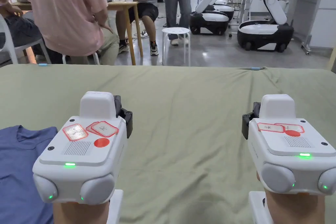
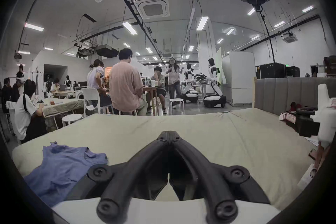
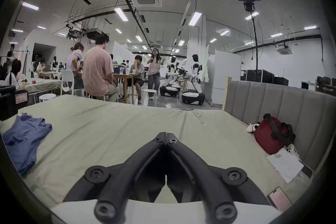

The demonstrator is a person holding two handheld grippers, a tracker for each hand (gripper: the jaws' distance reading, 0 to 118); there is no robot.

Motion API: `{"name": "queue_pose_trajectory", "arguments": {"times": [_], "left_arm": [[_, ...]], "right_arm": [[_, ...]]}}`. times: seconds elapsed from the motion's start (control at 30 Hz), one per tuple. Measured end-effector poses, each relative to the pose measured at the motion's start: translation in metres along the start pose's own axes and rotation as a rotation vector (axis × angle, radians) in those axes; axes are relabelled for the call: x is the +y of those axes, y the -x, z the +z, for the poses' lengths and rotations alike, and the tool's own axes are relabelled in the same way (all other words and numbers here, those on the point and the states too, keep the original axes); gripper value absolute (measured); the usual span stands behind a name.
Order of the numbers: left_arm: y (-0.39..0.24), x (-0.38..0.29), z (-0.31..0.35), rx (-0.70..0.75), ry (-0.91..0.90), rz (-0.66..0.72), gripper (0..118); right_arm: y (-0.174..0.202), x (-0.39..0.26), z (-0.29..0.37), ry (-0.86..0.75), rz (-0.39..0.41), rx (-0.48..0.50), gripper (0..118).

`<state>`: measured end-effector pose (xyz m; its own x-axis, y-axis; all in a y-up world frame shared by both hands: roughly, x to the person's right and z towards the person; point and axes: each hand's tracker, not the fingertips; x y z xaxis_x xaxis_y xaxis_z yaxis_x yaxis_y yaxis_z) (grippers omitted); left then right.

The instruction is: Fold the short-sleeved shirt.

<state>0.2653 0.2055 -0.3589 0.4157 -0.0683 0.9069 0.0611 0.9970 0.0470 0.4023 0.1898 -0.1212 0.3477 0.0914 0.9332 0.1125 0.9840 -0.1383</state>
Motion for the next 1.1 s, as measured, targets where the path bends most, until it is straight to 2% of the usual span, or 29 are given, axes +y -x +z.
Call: {"name": "queue_pose_trajectory", "arguments": {"times": [0.07,0.17,0.27,0.4,0.47,0.53,0.63,0.7,0.87,0.97,1.0,1.03,1.07,1.1], "left_arm": [[0.021,0.004,0.016,0.062,0.016,-0.032,0],[0.076,0.005,0.058,0.137,0.033,-0.013,0],[0.14,-0.003,0.099,0.318,0.069,-0.095,0],[0.224,-0.012,0.154,0.519,0.132,-0.063,0],[0.251,-0.021,0.171,0.563,0.162,-0.06,0],[0.266,-0.03,0.174,0.579,0.213,-0.071,0],[0.273,-0.043,0.157,0.543,0.268,-0.015,0],[0.272,-0.048,0.126,0.476,0.343,0.023,0],[0.276,-0.071,-0.013,0.147,0.685,0.238,0],[0.276,-0.097,-0.084,0.047,0.825,0.327,0],[0.272,-0.103,-0.099,0.043,0.836,0.334,8],[0.269,-0.108,-0.115,0.028,0.854,0.321,35],[0.266,-0.115,-0.13,0.025,0.86,0.323,89],[0.265,-0.121,-0.14,0.025,0.873,0.342,118]], "right_arm": [[0.025,0.004,0.003,-0.011,0.002,0.05,0],[0.084,0.009,0.011,-0.016,0.03,0.166,0],[0.159,0.014,0.029,-0.039,0.082,0.334,0],[0.254,0.02,0.06,-0.041,0.09,0.549,0],[0.285,0.02,0.074,-0.047,0.135,0.627,0],[0.3,0.019,0.081,-0.044,0.138,0.643,0],[0.309,0.022,0.075,-0.013,0.103,0.668,0],[0.309,0.023,0.067,0.003,0.107,0.663,0],[0.303,0.023,0.053,0.031,0.13,0.633,0],[0.296,0.02,0.043,0.047,0.151,0.613,0],[0.294,0.019,0.039,0.054,0.161,0.602,0],[0.291,0.017,0.034,0.058,0.176,0.591,0],[0.287,0.015,0.03,0.061,0.188,0.577,0],[0.285,0.014,0.026,0.066,0.191,0.571,0]]}}
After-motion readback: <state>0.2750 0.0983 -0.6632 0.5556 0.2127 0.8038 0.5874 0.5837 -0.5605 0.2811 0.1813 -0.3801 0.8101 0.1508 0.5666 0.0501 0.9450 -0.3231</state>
